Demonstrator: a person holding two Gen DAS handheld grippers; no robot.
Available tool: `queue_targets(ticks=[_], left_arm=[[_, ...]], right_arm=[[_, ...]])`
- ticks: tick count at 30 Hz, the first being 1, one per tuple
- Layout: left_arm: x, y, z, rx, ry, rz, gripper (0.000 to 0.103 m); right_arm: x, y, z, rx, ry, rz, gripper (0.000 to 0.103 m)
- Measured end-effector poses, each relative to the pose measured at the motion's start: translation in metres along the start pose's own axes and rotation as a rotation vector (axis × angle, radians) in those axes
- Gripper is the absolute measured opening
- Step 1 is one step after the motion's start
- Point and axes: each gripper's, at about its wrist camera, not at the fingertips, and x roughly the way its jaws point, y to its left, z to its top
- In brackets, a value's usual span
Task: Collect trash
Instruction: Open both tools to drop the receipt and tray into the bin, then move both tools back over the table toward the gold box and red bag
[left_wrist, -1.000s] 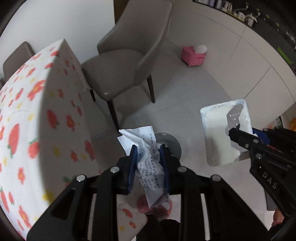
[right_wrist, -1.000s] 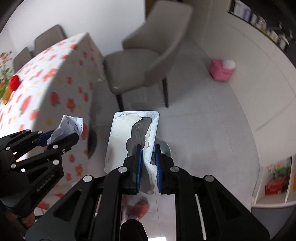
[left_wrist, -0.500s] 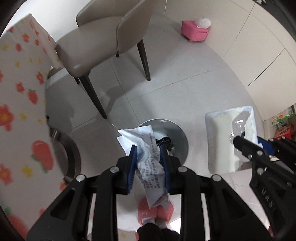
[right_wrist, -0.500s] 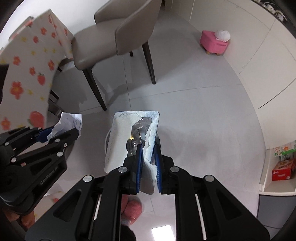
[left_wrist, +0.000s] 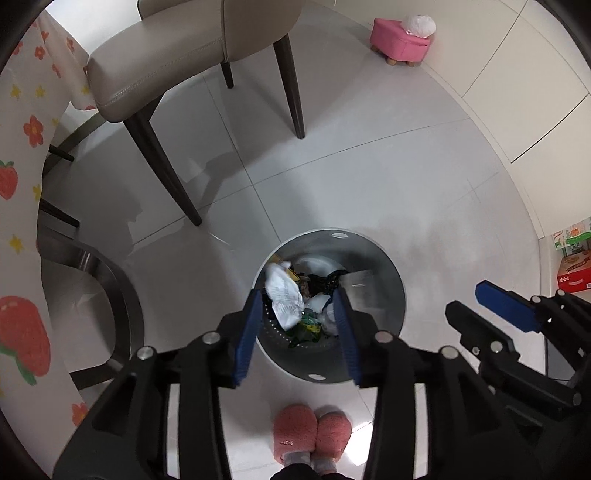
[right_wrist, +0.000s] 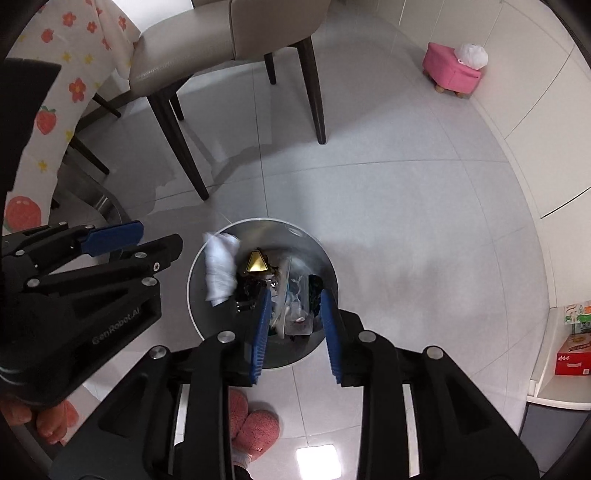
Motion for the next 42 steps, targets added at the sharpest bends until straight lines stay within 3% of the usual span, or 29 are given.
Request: queue_targets(ticks=[4, 17, 19, 22, 34, 36, 39, 42], left_arm=[[-0.007, -0.003, 0.004, 0.000, -0.012, -0.021, 0.052], [-0.054, -0.012, 0.015, 0.005, -0.026, -0.024, 0.055], [-0.072, -0.013, 0.014, 0.011, -0.017, 0.006, 0.057], [-0.109, -0.010, 0.011, 0.001, -0.032, 0.022, 0.069], [-0.286, 0.018, -0.013, -0.068, -0.123, 0.043, 0.071], [-0.312, 0.023, -0.022, -0.082, -0.139, 0.051, 0.073], [-0.349, 0.035, -0.039, -0.126, -0.159, 0.065, 0.075], [-0.379, 0.053, -0.055, -0.177, -0.188, 0.089, 0.076]], right_arm=[[-0.006, 0.000, 0.001, 0.011, 0.002, 0.001, 0.027], [-0.056, -0.009, 0.004, 0.052, -0.028, -0.020, 0.027], [-0.073, -0.008, 0.005, 0.055, -0.035, -0.018, 0.027], [-0.110, -0.003, 0.007, 0.056, -0.052, -0.007, 0.027], [-0.259, 0.036, 0.010, -0.036, -0.131, 0.022, 0.029], [-0.283, 0.046, 0.009, -0.064, -0.144, 0.030, 0.036], [-0.317, 0.062, 0.007, -0.109, -0.183, 0.041, 0.060], [-0.343, 0.082, 0.008, -0.169, -0.215, 0.065, 0.060]])
